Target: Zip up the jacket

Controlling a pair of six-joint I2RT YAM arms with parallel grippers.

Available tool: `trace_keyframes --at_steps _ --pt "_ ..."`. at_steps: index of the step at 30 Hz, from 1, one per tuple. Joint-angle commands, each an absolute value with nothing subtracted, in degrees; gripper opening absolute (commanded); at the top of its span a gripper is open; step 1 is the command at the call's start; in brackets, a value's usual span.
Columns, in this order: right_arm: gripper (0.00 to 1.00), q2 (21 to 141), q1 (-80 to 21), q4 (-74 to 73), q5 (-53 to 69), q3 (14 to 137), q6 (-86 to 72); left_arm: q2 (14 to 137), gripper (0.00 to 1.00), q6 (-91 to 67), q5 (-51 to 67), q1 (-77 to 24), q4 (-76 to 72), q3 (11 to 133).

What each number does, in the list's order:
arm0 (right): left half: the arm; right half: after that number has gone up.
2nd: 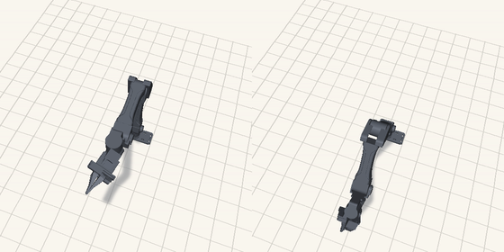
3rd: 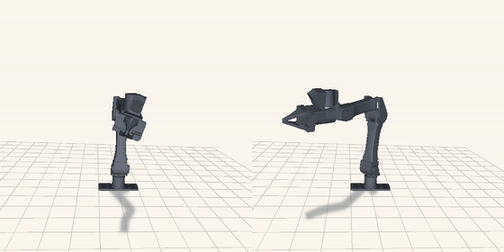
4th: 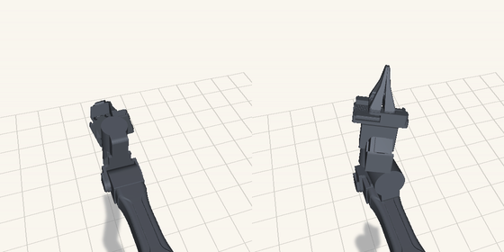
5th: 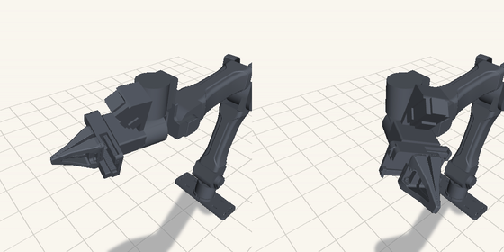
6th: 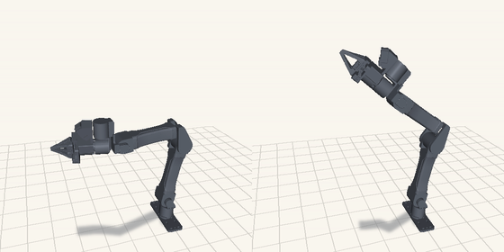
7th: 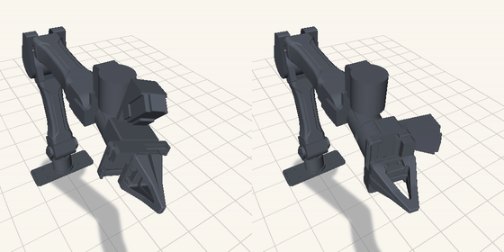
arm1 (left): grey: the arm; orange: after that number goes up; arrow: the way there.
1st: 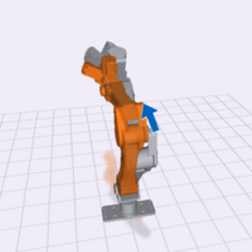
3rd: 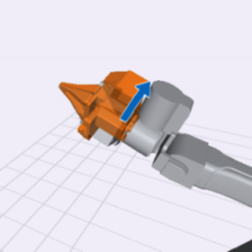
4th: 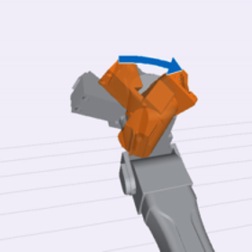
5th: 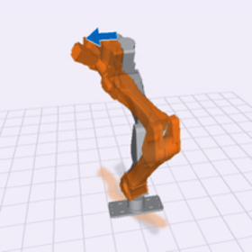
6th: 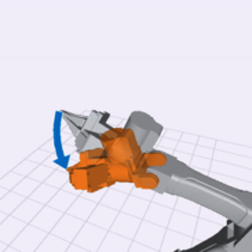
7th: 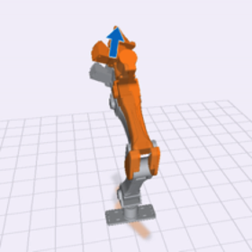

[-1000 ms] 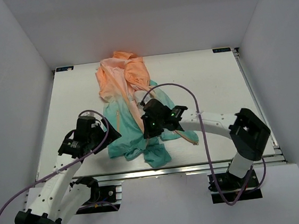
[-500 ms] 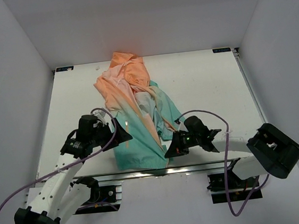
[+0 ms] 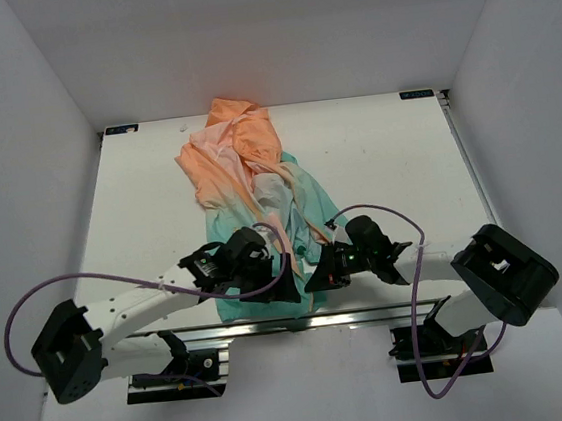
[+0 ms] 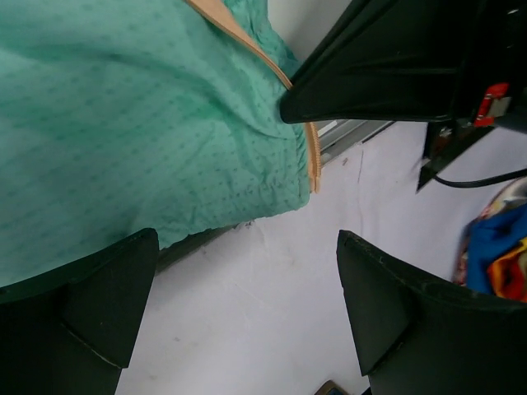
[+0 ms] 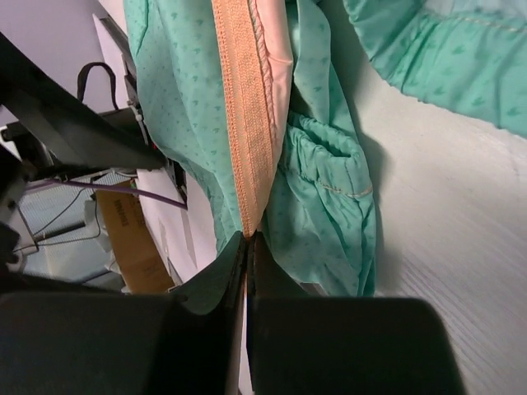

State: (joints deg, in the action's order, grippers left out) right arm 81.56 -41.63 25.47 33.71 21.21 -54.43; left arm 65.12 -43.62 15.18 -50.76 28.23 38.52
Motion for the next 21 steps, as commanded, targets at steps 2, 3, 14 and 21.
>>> trace_keyframes --at_steps 2,3,14,21 --pt "0.15 78.3 -41.5 21.8 29.5 23.3 -52.2 71.9 0.98 -45.1 8.9 -55.0 28.1 44.3" --pt "0.25 77.5 -41.5 20.1 28.6 23.3 -51.6 73.1 0.98 -45.1 9.1 -55.3 28.0 44.6" --pt "0.60 53.0 -40.9 -7.0 2.2 25.2 -49.1 82.7 0.89 -50.2 -2.2 -61.5 33.8 52.4" --pt "0.63 44.3 -40.6 -18.1 -11.8 27.7 -49.0 89.6 0.80 -52.2 -5.1 -64.5 37.5 55.6"
